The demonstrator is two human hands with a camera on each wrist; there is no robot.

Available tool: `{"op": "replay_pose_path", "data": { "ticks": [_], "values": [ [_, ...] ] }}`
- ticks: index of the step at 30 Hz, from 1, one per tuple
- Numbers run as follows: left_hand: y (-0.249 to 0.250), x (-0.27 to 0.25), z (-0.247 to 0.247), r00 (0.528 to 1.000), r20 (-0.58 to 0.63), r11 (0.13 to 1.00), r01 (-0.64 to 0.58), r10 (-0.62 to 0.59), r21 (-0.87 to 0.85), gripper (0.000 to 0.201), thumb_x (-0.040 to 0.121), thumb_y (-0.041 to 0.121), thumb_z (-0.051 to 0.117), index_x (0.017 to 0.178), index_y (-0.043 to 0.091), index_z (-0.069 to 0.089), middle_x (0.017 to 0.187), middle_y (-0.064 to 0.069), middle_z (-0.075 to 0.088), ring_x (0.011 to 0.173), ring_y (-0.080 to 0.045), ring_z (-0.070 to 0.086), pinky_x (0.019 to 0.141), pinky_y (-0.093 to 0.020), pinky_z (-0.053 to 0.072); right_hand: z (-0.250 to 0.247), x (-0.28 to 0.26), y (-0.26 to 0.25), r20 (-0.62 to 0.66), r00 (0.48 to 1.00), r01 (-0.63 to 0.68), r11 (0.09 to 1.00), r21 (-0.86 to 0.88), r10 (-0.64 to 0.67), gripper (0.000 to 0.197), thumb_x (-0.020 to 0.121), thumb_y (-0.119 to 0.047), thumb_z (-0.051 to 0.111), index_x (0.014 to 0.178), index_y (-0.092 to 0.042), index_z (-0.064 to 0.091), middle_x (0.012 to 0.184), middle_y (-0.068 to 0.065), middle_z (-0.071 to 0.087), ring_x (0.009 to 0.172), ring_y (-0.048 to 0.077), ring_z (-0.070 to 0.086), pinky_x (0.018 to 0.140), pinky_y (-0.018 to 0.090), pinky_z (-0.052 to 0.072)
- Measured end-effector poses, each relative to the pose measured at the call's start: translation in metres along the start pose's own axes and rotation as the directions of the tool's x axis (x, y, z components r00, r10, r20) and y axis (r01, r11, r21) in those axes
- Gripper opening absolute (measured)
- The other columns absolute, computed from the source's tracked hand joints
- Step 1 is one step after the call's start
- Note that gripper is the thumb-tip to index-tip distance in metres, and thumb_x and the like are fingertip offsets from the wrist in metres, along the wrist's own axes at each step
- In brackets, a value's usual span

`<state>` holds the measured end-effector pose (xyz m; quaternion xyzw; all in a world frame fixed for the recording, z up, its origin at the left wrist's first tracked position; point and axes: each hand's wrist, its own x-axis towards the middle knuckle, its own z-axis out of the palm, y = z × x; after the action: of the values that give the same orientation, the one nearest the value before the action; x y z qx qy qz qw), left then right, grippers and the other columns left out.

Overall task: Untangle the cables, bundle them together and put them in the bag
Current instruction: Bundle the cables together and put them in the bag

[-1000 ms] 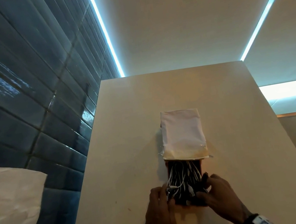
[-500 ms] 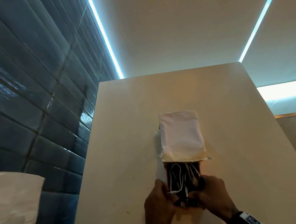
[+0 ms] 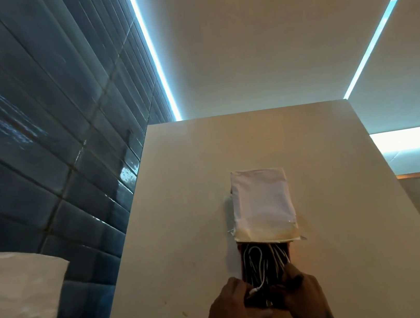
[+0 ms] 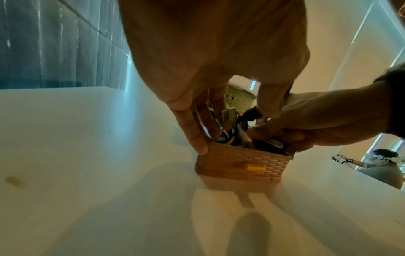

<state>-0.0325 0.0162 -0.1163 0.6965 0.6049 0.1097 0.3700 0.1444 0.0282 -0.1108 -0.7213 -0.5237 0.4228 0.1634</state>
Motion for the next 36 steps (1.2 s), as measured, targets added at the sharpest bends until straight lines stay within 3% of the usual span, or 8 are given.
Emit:
{"op": "replay_pose_path", "data": {
  "ticks": [6, 12, 18, 21, 24, 31, 33, 36],
  "values": [
    [0.008, 0.008, 0.009, 0.995, 0.022, 0.978, 0.089, -0.095, 0.187, 0.057, 0.064, 0.067, 0.047, 0.102, 0.025, 0.056, 0.107, 0.006, 0.048, 0.097, -0.016, 0.056, 0.074, -0.028, 0.043, 0.001, -0.002, -0.011, 0.060, 0.993, 0.109, 0.985, -0.131, -0.101, 0.042, 0.084, -0.023, 0.061, 0.070, -0.031, 0.022, 0.081, -0.002, 0.050, 0.076, 0.023, 0.049, 0.062, 0.030, 0.037],
    [0.002, 0.012, 0.011, 0.974, -0.076, 0.962, 0.222, -0.213, 0.158, 0.037, 0.072, 0.051, 0.063, 0.093, 0.022, 0.061, 0.080, 0.006, 0.034, 0.088, -0.018, 0.059, 0.072, -0.029, 0.045, -0.016, -0.005, -0.002, 0.240, 0.968, 0.072, 0.997, 0.027, -0.076, 0.044, 0.068, -0.037, 0.078, 0.098, -0.038, 0.046, 0.091, -0.011, 0.062, 0.082, 0.002, 0.061, 0.065, 0.006, 0.043],
    [0.003, 0.015, 0.010, 0.979, -0.074, 0.966, 0.200, -0.190, 0.165, 0.039, 0.075, 0.055, 0.061, 0.096, 0.022, 0.061, 0.089, 0.006, 0.054, 0.092, -0.017, 0.061, 0.073, -0.028, 0.044, -0.004, -0.015, 0.012, -0.034, 0.995, -0.069, 0.898, 0.435, 0.093, 0.011, 0.089, -0.017, 0.067, 0.088, -0.027, 0.064, 0.079, 0.005, 0.071, 0.072, 0.021, 0.069, 0.073, 0.047, 0.057],
    [-0.001, 0.011, 0.008, 0.981, -0.093, 0.983, 0.176, -0.171, 0.049, 0.040, 0.070, 0.053, 0.067, 0.095, 0.025, 0.054, 0.088, 0.012, 0.057, 0.091, -0.015, 0.062, 0.071, -0.025, 0.042, 0.005, -0.011, 0.015, -0.121, 0.974, -0.114, 0.877, 0.468, 0.191, 0.019, 0.091, -0.009, 0.063, 0.079, -0.023, 0.064, 0.071, 0.006, 0.071, 0.070, 0.027, 0.068, 0.069, 0.046, 0.058],
    [-0.007, 0.006, 0.006, 0.985, -0.070, 0.986, 0.157, -0.161, -0.060, 0.046, 0.065, 0.051, 0.074, 0.099, 0.029, 0.052, 0.092, 0.015, 0.063, 0.090, -0.008, 0.063, 0.073, -0.020, 0.045, 0.000, -0.008, 0.005, -0.160, 0.974, -0.092, 0.930, 0.355, 0.157, 0.014, 0.091, -0.009, 0.062, 0.079, -0.016, 0.061, 0.069, -0.001, 0.067, 0.061, 0.009, 0.064, 0.057, 0.017, 0.050],
    [-0.003, 0.002, 0.016, 0.978, -0.193, 0.995, 0.065, -0.078, -0.074, 0.050, 0.071, 0.064, 0.043, 0.116, 0.043, 0.045, 0.115, 0.018, 0.052, 0.093, -0.005, 0.063, 0.071, -0.024, 0.050, -0.015, 0.010, -0.007, 0.258, 0.950, 0.254, 0.915, -0.315, -0.175, 0.035, 0.090, -0.037, 0.036, 0.087, -0.012, 0.060, 0.088, 0.011, 0.056, 0.075, 0.032, 0.060, 0.057, 0.029, 0.029],
    [0.004, 0.006, 0.022, 0.959, -0.277, 0.997, 0.035, -0.051, -0.062, 0.056, 0.079, 0.060, 0.039, 0.131, 0.040, 0.044, 0.131, 0.013, 0.048, 0.105, -0.010, 0.060, 0.075, -0.024, 0.051, -0.017, 0.013, -0.018, 0.444, 0.885, 0.316, 0.878, -0.359, -0.138, 0.047, 0.094, -0.035, 0.034, 0.103, 0.002, 0.061, 0.104, 0.024, 0.059, 0.093, 0.039, 0.061, 0.066, 0.033, 0.029],
    [0.015, 0.017, 0.034, 0.952, -0.302, 0.997, -0.063, 0.047, -0.043, 0.068, 0.090, 0.064, 0.028, 0.149, 0.030, 0.033, 0.155, 0.008, 0.031, 0.127, -0.011, 0.047, 0.093, -0.024, 0.046, -0.023, 0.025, -0.029, 0.467, 0.882, 0.148, 0.903, -0.402, 0.064, 0.025, 0.093, -0.022, 0.045, 0.077, -0.005, 0.054, 0.098, 0.019, 0.057, 0.086, 0.030, 0.056, 0.068, 0.029, 0.033]
  ]
}}
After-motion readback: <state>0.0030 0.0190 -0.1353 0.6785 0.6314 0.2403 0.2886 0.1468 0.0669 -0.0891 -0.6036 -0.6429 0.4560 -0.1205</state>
